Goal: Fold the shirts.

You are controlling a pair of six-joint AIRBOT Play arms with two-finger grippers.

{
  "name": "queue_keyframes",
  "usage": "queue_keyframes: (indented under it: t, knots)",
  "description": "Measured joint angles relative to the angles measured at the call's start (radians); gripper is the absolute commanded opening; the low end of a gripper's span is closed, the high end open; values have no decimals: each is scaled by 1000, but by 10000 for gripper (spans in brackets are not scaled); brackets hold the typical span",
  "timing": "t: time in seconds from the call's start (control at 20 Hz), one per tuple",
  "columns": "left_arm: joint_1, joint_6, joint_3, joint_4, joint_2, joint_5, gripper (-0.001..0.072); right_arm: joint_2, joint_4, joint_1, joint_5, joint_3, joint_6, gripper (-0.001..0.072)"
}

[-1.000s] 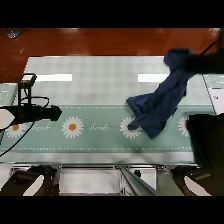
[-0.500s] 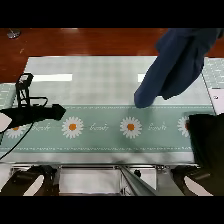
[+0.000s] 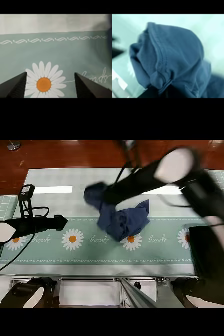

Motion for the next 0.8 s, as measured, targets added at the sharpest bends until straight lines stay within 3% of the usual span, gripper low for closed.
queue_keyframes:
  t: [0.05,0.1,0.25,0.4,0.65,0.8]
  knots:
    - [0,0,0,0,-1,3,702,-52,29,28,-27,-32,4,406]
    - [0,0,0,0,-3,6,702,-105,74,50,-49,-57,6,623]
    - [0,0,0,-5,-7,-4,702,-202,200,43,-56,-67,-36,630]
    - [0,0,3,-12,-9,-84,702,-188,227,-97,48,-34,-74,629]
    - [0,48,-69,-108,-10,-276,702,37,26,-484,202,-163,-93,628]
    - [-1,118,-200,-272,-19,-232,702,210,51,-695,150,-450,-101,619]
